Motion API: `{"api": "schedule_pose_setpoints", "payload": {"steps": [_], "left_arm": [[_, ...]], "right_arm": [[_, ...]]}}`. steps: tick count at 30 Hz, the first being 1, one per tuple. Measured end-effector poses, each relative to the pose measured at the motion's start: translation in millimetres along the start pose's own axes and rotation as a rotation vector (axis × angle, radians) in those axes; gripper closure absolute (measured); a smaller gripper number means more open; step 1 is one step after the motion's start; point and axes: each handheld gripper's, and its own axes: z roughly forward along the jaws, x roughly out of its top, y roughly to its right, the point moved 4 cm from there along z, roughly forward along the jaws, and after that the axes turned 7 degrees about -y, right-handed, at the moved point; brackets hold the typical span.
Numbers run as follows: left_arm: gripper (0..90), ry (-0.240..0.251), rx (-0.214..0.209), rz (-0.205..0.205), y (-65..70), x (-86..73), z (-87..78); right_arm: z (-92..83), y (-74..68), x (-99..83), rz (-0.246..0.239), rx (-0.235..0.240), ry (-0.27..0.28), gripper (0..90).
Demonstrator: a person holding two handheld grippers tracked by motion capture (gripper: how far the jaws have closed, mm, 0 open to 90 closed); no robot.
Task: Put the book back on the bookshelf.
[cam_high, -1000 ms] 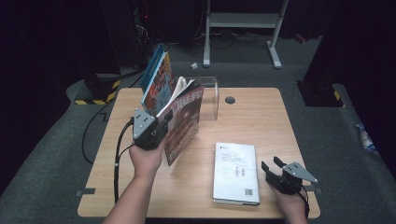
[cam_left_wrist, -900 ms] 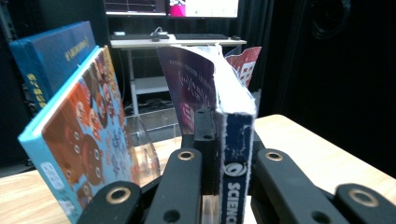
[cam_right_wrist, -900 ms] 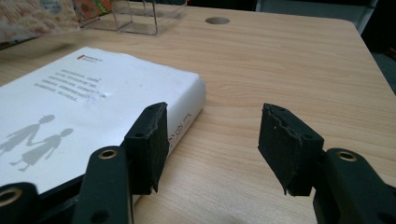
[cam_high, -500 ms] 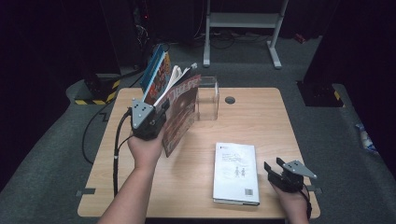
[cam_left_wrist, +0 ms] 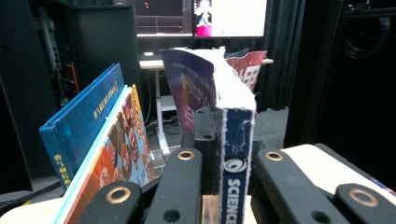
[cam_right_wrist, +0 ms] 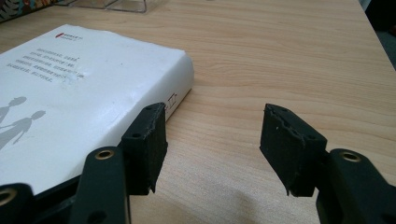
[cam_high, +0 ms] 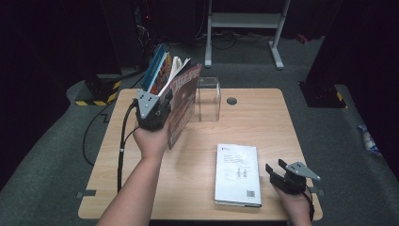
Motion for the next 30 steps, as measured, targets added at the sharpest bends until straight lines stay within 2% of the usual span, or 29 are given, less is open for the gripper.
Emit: {"api": "schedule_pose_setpoints", "payload": {"steps": [6, 15, 24, 30], "left_arm": [[84.2, -0.012, 0.02, 0.006, -0.4, -1.4, 13.7], [84.2, -0.032, 0.039, -0.018, 0.2, -5.4, 42.8], [84.2, -0.026, 0.047, -0.031, -0.5, -5.0, 71.9], [84.2, -0.028, 0.068, -0.011, -0.4, -7.3, 91.8]], "right_arm": [[-0.5, -0.2, 0.2, -0.004, 0.0, 0.004, 40.6], [-1.2, -0.9, 0.1, 0.0, 0.006, 0.011, 40.6], [-1.3, 1.4, -0.4, 0.01, 0.003, 0.015, 40.6], [-1.2, 1.1, -0.8, 0.015, 0.004, 0.015, 40.6]]}}
